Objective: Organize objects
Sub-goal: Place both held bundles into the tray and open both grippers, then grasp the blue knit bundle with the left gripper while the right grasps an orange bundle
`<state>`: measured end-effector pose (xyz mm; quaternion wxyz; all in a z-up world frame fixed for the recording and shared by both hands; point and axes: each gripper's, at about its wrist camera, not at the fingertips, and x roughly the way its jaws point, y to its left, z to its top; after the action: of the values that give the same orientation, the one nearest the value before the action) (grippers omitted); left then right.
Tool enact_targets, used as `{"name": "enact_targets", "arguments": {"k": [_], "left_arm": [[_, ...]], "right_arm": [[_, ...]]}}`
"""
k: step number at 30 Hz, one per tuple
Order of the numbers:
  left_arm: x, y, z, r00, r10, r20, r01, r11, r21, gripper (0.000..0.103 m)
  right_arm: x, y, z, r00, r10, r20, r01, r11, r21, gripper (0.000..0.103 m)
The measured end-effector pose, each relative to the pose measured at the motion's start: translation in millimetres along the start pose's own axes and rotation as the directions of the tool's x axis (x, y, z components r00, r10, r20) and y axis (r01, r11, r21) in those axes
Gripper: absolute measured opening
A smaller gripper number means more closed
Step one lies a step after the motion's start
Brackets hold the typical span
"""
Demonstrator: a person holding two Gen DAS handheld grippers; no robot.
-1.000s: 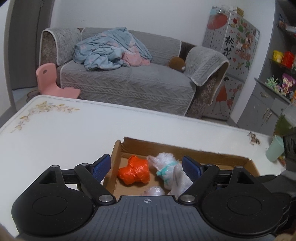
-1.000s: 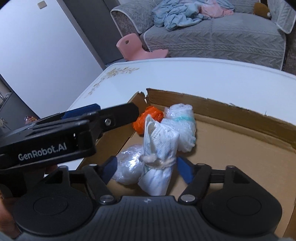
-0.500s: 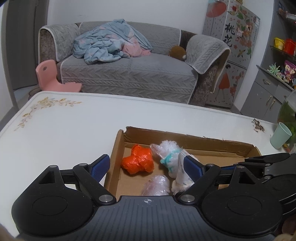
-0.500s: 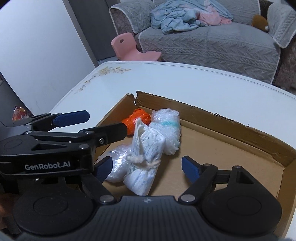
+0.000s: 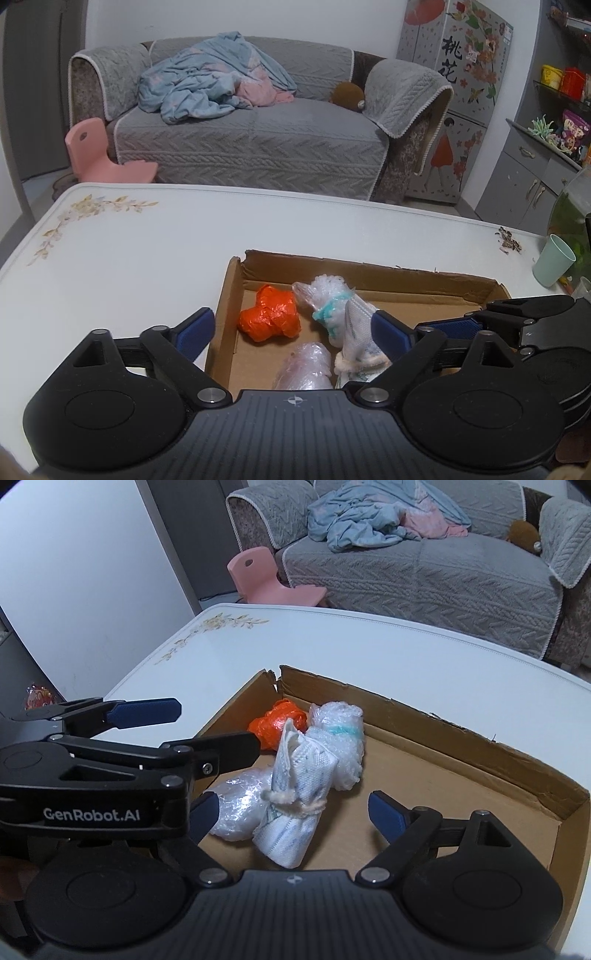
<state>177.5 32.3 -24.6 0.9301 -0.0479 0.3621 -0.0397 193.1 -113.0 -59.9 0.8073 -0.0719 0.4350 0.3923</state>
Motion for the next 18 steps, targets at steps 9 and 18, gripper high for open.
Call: {"name": "enact_targets", "arguments": {"k": [9, 18], "left_arm": [[-11, 8, 3, 0.999, 0.038, -0.009, -0.039, 0.994, -0.098, 0.100], [-69, 39, -7, 0.997, 0.071, 0.020, -0.065, 0.974, -0.216, 0.103]], "right_arm": [[-8, 9, 2, 1.000, -0.017, 0.026, 0.017, 1.000, -0.024, 0.095], [-62, 18, -1, 0.996, -0.038, 0.081, 0.040, 0.999, -0.020, 0.099]]}}
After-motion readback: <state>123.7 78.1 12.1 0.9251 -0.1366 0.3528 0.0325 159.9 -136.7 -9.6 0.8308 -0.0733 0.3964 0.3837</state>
